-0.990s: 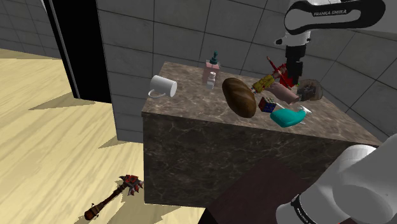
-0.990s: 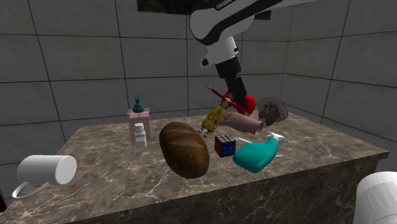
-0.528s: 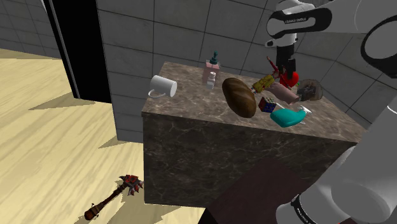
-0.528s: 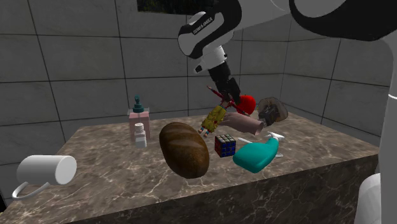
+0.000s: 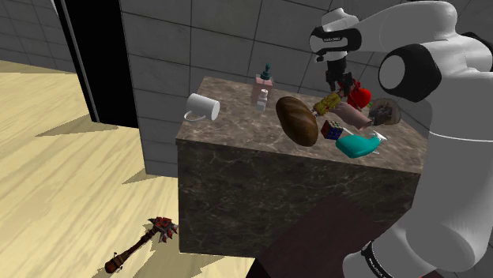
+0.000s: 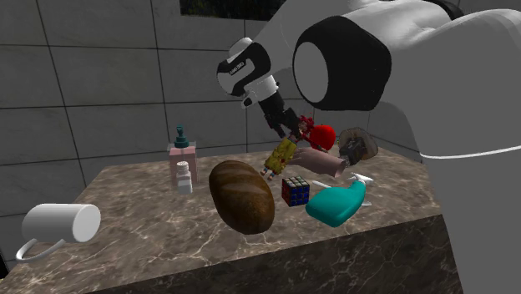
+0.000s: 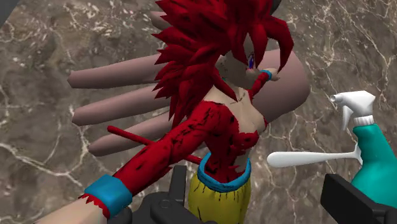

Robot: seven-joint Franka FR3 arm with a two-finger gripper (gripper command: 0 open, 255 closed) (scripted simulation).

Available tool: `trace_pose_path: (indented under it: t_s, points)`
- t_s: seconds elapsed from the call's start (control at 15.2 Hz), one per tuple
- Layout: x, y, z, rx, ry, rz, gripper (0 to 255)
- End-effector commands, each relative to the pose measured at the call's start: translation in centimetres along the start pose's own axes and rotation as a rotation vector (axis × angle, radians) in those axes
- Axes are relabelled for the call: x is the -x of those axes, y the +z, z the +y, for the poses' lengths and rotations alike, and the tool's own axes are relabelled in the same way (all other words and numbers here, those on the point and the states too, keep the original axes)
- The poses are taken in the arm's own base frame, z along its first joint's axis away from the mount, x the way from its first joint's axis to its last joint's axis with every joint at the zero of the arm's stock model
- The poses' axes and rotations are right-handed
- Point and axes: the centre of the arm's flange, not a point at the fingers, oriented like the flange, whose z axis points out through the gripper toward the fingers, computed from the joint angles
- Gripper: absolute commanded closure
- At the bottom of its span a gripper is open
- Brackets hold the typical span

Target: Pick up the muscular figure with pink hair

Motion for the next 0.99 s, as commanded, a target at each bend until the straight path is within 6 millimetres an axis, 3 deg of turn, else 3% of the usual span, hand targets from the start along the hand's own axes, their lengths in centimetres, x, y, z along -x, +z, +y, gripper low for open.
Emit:
trace_pose_path:
  t_s: [0.0,0.46,0.53,0.92]
  points:
    - [-0.4,0.6,0.8,0.001,-0.018,-0.005,0]
    - [-1.7,3.1,1.5,0.001,-0.018,-0.005,0]
    - [-1.7,3.2,1.5,0.001,-0.018,-0.005,255]
    - [-1.7,3.2,1.4,0.001,-0.018,-0.005,255]
